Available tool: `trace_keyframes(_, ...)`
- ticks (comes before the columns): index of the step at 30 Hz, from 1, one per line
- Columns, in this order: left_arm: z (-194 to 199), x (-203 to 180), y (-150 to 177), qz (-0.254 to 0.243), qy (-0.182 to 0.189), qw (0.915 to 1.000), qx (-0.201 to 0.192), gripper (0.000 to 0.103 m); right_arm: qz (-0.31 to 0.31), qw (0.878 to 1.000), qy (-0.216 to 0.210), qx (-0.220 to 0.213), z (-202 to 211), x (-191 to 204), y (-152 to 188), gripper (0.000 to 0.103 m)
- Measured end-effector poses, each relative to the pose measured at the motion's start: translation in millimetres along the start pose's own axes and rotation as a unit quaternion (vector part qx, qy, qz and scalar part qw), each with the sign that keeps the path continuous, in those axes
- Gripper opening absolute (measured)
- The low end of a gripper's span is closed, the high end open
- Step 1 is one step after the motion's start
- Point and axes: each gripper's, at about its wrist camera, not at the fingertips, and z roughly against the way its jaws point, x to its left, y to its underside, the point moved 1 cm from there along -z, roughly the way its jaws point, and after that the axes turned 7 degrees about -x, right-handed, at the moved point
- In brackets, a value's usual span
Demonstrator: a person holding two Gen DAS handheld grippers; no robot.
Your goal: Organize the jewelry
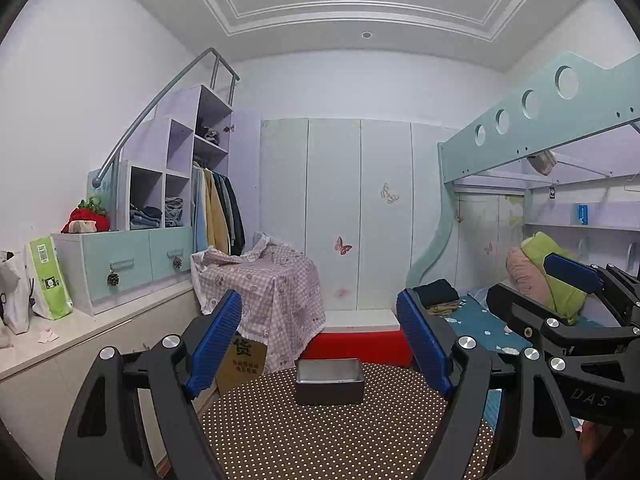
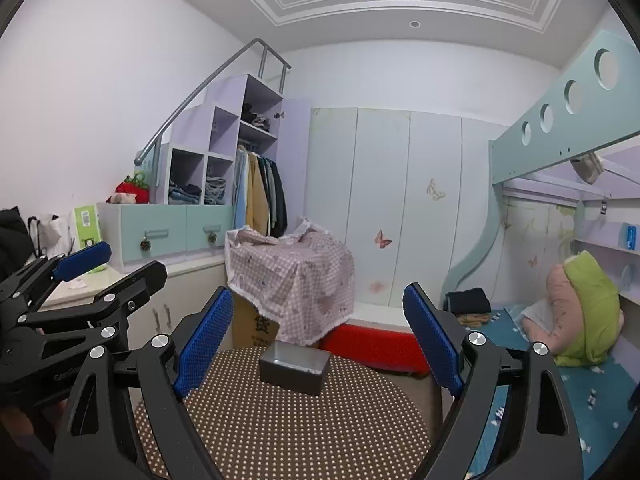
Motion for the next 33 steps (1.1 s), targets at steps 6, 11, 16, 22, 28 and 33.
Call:
trace_keyframes(6, -0.1, 0.5, -0.2, 0.001, 0.001, 1.0000, 0.001, 0.077, 0.000, 1.000, 0.000, 0.001, 0.0, -0.4, 0.3, 0.084)
trace_keyframes(11, 0.8, -1.5, -1.8, 0.001, -0.003, 1.0000, 0.001, 0.080, -0.001, 1.000, -0.001, 0.001, -1.0, -1.9, 0.5, 0.084)
trace_keyframes(16, -0.4, -1.8, -2.2, 0.004, -0.007, 1.0000, 0.001, 0.082, -0.001, 1.000, -0.001, 0.002, -1.1, -2.0, 0.7, 0.084)
trace_keyframes(22, -0.1, -2.6, -2.2, 0.004, -0.007, 1.0000, 0.001, 0.082, -0.001, 1.000, -0.002, 0.002, -1.8, -2.0, 1.6, 0.084)
trace_keyframes(28, -1.3, -4.3, -0.9, 0.004, -0.007, 1.0000, 0.002, 0.082, -0.001, 1.000, -0.001, 0.003, -1.7, -2.1, 1.5, 0.084)
trace_keyframes(33, -1.1, -4.6, -0.8, 0.005, -0.006, 1.0000, 0.003, 0.082, -0.001, 1.000, -0.001, 0.003, -1.9, -2.1, 2.4, 0.084)
